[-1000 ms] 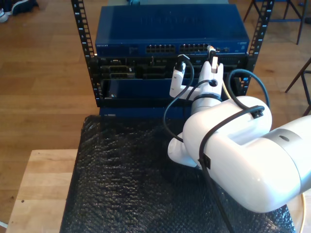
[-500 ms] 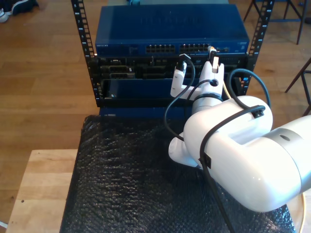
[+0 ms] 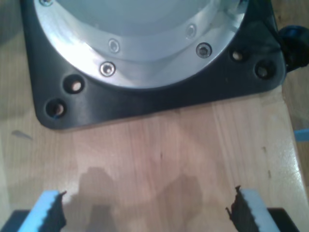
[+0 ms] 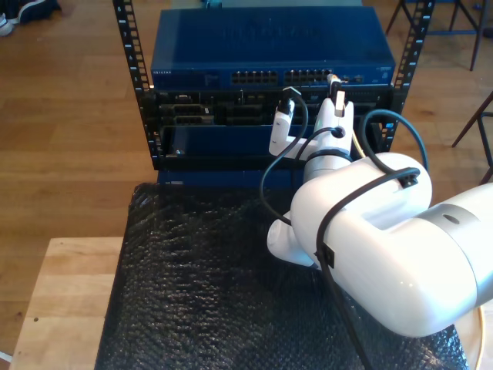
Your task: Grab the cable and plug it in
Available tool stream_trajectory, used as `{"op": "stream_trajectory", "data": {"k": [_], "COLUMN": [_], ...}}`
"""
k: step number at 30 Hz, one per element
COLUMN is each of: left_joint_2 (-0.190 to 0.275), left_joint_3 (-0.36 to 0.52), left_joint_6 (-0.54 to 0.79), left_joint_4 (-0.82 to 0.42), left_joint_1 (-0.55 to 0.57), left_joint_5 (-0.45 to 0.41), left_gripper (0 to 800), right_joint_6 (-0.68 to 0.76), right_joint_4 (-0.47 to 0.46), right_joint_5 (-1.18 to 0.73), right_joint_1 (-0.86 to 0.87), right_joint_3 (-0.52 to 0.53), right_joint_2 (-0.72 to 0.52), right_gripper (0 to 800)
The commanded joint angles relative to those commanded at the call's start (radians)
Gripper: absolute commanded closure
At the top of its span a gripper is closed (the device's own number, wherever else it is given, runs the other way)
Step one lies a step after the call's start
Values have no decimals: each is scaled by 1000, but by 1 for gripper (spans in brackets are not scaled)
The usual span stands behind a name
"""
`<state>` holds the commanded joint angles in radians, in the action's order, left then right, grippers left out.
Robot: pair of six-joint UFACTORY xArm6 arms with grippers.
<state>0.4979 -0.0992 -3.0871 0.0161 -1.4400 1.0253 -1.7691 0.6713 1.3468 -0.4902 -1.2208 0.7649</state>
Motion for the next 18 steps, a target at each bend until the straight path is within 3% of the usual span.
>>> {"op": "stream_trajectory", "data": {"k": [18], "left_joint_2": [0], "left_joint_3": [0], "left_joint_6": [0], "left_joint_4": [0], "left_joint_1": [0], "left_joint_5": [0], "left_gripper": [0], "right_joint_6": [2], "right_joint_4": [-9], "right_joint_5": [-5], "right_joint_1": [2], "right_joint_3": [-9], "right_joint_2": [2], "right_gripper": [800]}}
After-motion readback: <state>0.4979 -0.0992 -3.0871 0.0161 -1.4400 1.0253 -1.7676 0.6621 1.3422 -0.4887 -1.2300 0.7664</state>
